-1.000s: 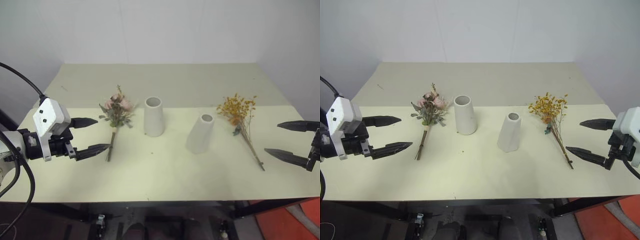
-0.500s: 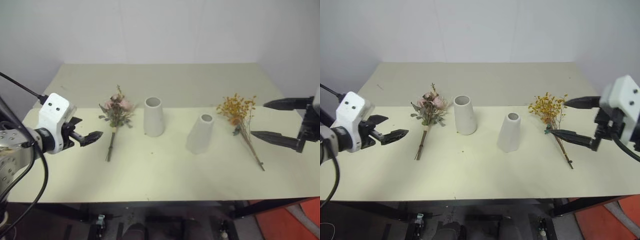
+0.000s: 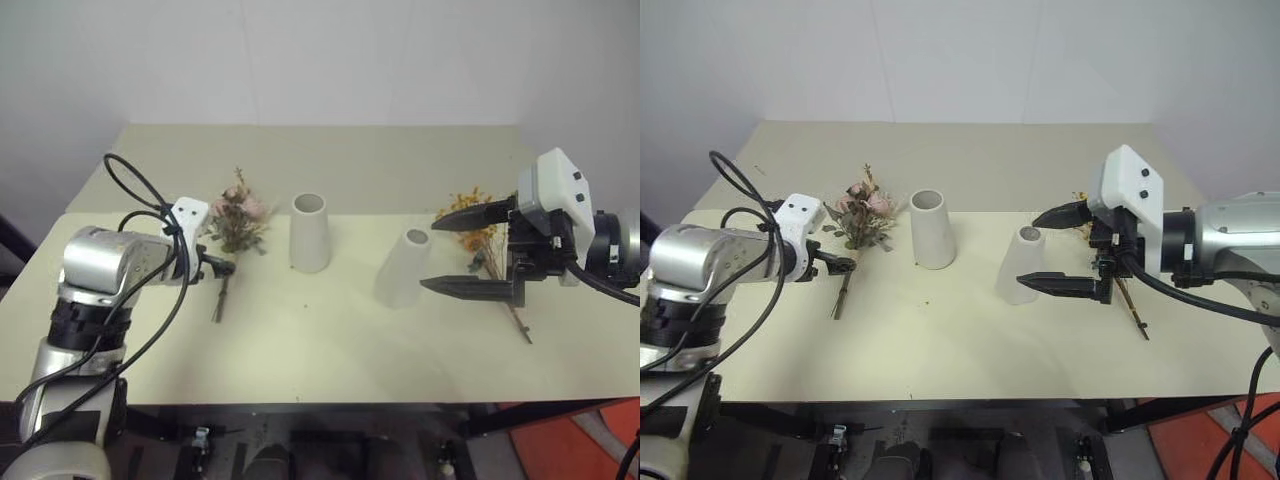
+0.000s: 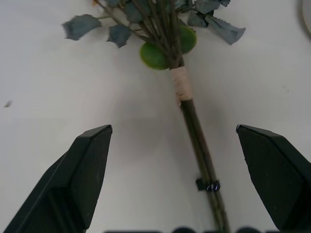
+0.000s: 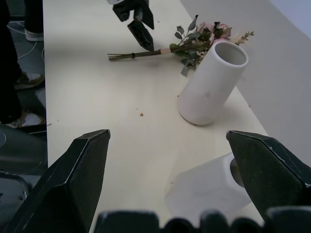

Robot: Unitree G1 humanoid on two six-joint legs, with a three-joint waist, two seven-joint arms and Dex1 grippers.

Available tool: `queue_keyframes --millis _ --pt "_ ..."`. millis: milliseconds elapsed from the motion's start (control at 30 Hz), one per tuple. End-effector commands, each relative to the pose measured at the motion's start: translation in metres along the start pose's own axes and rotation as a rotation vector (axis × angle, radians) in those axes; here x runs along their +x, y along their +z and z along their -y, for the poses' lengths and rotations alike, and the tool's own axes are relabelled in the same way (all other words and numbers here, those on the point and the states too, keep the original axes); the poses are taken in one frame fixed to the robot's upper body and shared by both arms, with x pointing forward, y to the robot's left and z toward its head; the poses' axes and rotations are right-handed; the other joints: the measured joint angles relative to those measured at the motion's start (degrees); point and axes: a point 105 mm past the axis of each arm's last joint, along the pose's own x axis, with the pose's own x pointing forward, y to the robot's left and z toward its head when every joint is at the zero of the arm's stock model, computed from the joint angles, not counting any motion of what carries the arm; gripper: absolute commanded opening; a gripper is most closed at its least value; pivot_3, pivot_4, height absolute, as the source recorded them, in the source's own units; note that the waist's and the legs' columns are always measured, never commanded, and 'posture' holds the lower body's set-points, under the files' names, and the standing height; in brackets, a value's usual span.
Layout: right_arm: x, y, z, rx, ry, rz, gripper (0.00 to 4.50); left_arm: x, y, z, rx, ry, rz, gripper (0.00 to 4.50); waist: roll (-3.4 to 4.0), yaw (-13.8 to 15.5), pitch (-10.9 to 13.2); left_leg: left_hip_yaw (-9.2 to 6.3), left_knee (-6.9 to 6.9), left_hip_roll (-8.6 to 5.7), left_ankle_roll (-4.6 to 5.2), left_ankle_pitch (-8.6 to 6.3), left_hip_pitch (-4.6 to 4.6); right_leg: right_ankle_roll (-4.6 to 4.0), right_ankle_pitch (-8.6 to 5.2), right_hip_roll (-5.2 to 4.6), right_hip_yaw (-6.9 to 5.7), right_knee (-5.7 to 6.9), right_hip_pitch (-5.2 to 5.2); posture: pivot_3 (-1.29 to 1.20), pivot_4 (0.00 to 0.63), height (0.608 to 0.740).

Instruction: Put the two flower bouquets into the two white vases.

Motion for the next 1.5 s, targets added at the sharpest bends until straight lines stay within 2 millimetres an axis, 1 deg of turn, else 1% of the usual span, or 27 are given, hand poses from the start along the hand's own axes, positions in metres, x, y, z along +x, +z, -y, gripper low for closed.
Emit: queue_keyframes --millis 33,133,333,433,467,567,633,700,833,867,967,1033,1067,1133,1200,1267,1333,1367,1433,1500 --pt "-0.003 0.007 0.003 -0.022 -0.031 0.010 4.50 0.011 0.016 -0.003 0.027 0.028 0.034 4.47 0.00 0.03 0.00 0.01 0.00 0.00 0.00 0.00 0.00 0.00 0.00 0.00 0.00 0.00 0.00 0.00 0.150 0.740" --pt "0.000 0.010 0.001 -0.021 -0.024 0.019 4.50 0.025 0.023 -0.001 0.002 0.006 0.048 4.47 -0.01 -0.02 -0.01 0.02 0.00 -0.01 0.00 0.00 -0.01 0.00 0.01 -0.01 -0.01 0.00 0.00 0.00 0.150 0.740" --pt "0.002 0.009 0.004 -0.017 -0.050 0.019 4.50 0.055 0.018 0.011 0.051 -0.013 0.000 4.47 -0.02 0.03 -0.01 0.04 0.01 -0.03 0.01 0.00 -0.08 0.02 0.01 -0.04 -0.01 0.00 -0.04 0.00 0.150 0.740" --pt "0.000 0.007 0.004 -0.014 -0.064 0.005 4.50 0.059 0.019 0.013 0.081 -0.013 -0.006 3.95 -0.03 0.04 -0.02 0.04 0.03 -0.07 0.01 0.00 -0.08 0.05 0.03 -0.09 -0.02 0.01 -0.02 0.00 0.150 0.740" --pt "0.000 0.007 0.004 -0.013 -0.069 0.001 4.50 0.058 0.020 0.011 0.078 -0.002 -0.009 3.68 -0.03 0.03 -0.02 0.04 0.04 -0.07 0.01 0.00 -0.07 0.06 0.04 -0.09 -0.02 0.01 0.00 0.00 0.150 0.740" --pt "-0.002 0.004 0.004 -0.011 -0.080 -0.009 4.50 0.058 0.022 0.009 0.086 0.018 -0.016 2.74 -0.03 0.01 -0.02 0.03 0.07 -0.07 0.01 0.00 -0.06 0.11 0.07 -0.09 -0.02 0.03 0.01 0.00 0.150 0.740" --pt "-0.002 0.003 0.004 -0.009 -0.083 -0.011 4.50 0.058 0.023 0.011 0.092 0.009 -0.017 2.24 -0.03 -0.15 -0.02 0.03 0.07 -0.07 0.01 0.00 -0.06 0.11 0.07 -0.08 -0.02 0.03 0.01 0.00 0.150 0.740" --pt "-0.002 0.003 0.003 -0.007 -0.084 -0.010 4.50 0.057 0.025 0.013 0.094 0.002 -0.017 1.59 -0.03 -0.19 -0.02 0.04 0.06 -0.06 0.01 0.00 -0.06 0.11 0.07 -0.08 -0.02 0.04 -0.01 0.00 0.150 0.740" --pt "-0.001 0.002 0.003 -0.004 -0.089 -0.006 4.50 0.050 0.033 0.013 0.093 0.000 0.002 0.37 -0.03 -0.18 -0.02 0.03 0.06 -0.06 0.01 0.00 -0.06 0.12 0.07 -0.08 -0.02 0.04 -0.01 0.00 0.150 0.740" --pt "-0.001 0.001 0.003 -0.002 -0.089 -0.006 4.50 0.046 0.036 0.013 0.089 0.000 0.013 0.14 -0.03 -0.16 -0.02 0.03 0.06 -0.06 0.01 0.00 -0.07 0.12 0.07 -0.08 -0.02 0.04 -0.01 0.00 0.150 0.740" --pt "0.000 0.001 0.002 0.003 -0.089 -0.005 4.50 0.038 0.040 0.010 0.074 0.013 0.034 0.12 -0.03 -0.11 -0.02 0.00 0.06 -0.06 0.01 0.00 -0.16 0.12 0.07 -0.08 -0.04 0.02 -0.08 0.00 0.150 0.740" --pt "0.000 0.000 0.001 0.008 -0.090 -0.004 4.50 0.034 0.040 0.006 0.075 0.046 0.048 0.12 -0.03 -0.11 -0.02 -0.02 0.08 -0.06 0.01 0.00 -0.29 0.13 0.08 -0.08 -0.04 0.01 -0.18 0.00 0.150 0.740" --pt "0.000 0.000 0.001 0.010 -0.091 -0.003 4.50 0.031 0.044 0.003 0.055 0.068 0.079 0.12 -0.03 -0.11 -0.02 -0.03 0.08 -0.06 0.01 0.00 -0.34 0.14 0.08 -0.09 -0.04 0.02 -0.22 0.00 0.150 0.740" --pt "0.000 -0.001 0.001 0.012 -0.094 -0.003 4.50 0.022 0.060 -0.008 0.017 0.149 0.205 0.12 -0.04 -0.10 -0.02 -0.06 0.11 -0.06 0.01 0.00 -0.45 0.14 0.10 -0.11 -0.04 0.03 -0.34 0.00 0.150 0.740" --pt "-0.001 -0.001 0.001 0.013 -0.098 -0.002 4.50 0.011 0.074 -0.025 -0.036 0.243 0.282 0.12 -0.04 -0.02 -0.02 -0.18 0.21 -0.06 0.00 0.01 -0.71 0.13 0.13 -0.14 -0.01 0.15 -0.64 0.00 0.150 0.740" --pt "-0.001 0.000 0.001 0.008 -0.106 0.000 4.50 0.002 0.090 -0.032 -0.060 0.284 0.387 0.12 -0.04 -0.01 -0.02 -0.23 0.25 -0.07 -0.02 0.02 -0.88 0.11 0.18 -0.14 -0.01 0.18 -0.82 0.00 0.150 0.740" --pt "-0.001 0.001 0.003 -0.003 -0.121 0.006 4.50 -0.006 0.106 -0.031 -0.136 0.234 0.480 0.12 -0.04 0.15 -0.02 -0.23 0.25 -0.09 -0.03 0.02 -0.89 0.11 0.19 -0.15 -0.01 0.16 -0.82 0.00 0.150 0.740" --pt "-0.001 0.003 0.007 -0.009 -0.144 0.015 4.50 -0.014 0.121 -0.029 -0.157 0.202 0.582 0.12 -0.04 0.22 -0.03 -0.22 0.26 -0.10 -0.02 0.02 -0.92 0.12 0.20 -0.16 -0.02 0.15 -0.83 0.00 0.150 0.740" --pt "-0.001 0.006 0.012 -0.008 -0.178 0.030 4.50 -0.024 0.141 -0.025 -0.153 0.171 0.713 0.12 -0.05 0.52 -0.03 -0.21 0.29 -0.11 -0.02 0.02 -0.95 0.14 0.23 -0.17 -0.04 0.10 -0.82 0.00 0.150 0.740" --pt "-0.003 0.011 0.017 -0.007 -0.222 0.054 4.50 -0.048 0.171 -0.019 -0.169 0.121 0.951 0.12 -0.05 0.85 -0.03 -0.11 0.29 -0.15 -0.03 0.02 -0.96 0.15 0.24 -0.21 -0.04 0.07 -0.82 0.00 0.150 0.740"
